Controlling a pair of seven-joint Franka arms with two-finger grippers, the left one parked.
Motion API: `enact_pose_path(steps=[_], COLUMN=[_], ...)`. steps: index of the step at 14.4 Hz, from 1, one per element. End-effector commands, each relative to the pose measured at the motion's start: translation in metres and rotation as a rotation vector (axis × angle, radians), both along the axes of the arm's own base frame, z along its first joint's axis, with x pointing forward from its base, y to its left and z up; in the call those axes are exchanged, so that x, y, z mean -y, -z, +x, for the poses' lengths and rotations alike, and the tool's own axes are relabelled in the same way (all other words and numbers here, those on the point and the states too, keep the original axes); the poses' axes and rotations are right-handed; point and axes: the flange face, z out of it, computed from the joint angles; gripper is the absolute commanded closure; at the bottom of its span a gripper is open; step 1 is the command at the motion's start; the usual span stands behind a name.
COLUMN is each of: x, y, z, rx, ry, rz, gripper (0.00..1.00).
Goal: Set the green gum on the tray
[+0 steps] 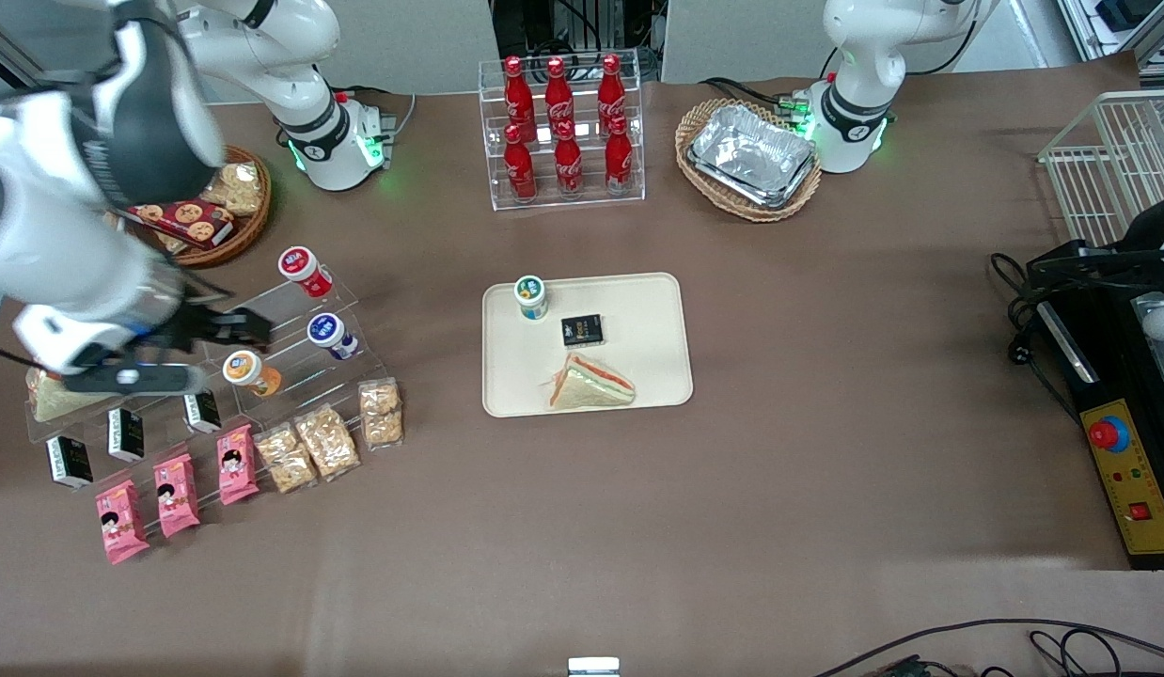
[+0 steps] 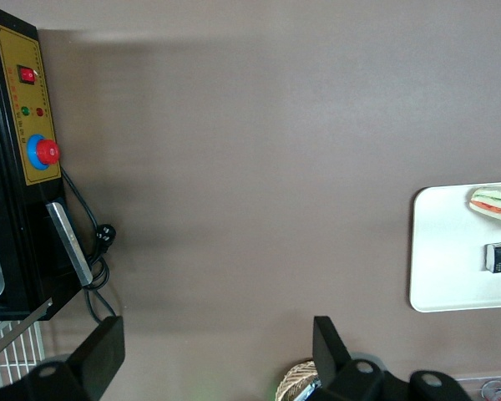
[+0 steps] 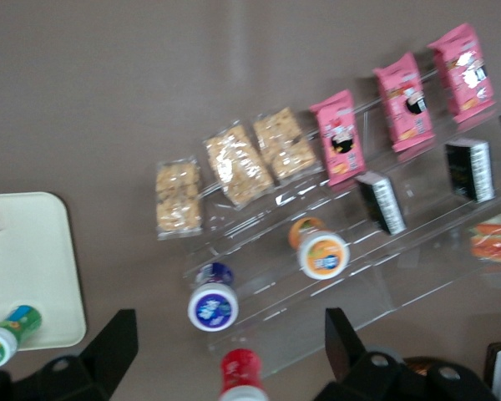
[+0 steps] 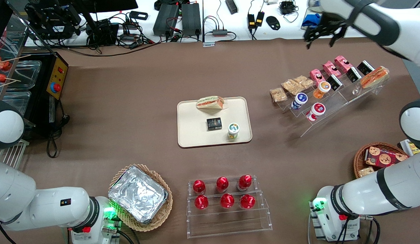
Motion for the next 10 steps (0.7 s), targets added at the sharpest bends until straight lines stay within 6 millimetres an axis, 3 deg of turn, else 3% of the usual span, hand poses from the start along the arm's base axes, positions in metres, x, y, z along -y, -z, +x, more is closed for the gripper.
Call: enact_pose_path(steps=[1, 5, 10], x=[0.056, 0.119, 0.133], y=[-0.035, -0.054, -0.077], z=[-0.011, -0.014, -0.029], rx=[0.038, 0.082, 0.129], ry=[-0.014, 0.052, 0.085], rz=[0.028, 0.053, 0.089], gripper=[0.00, 0.00, 0.00])
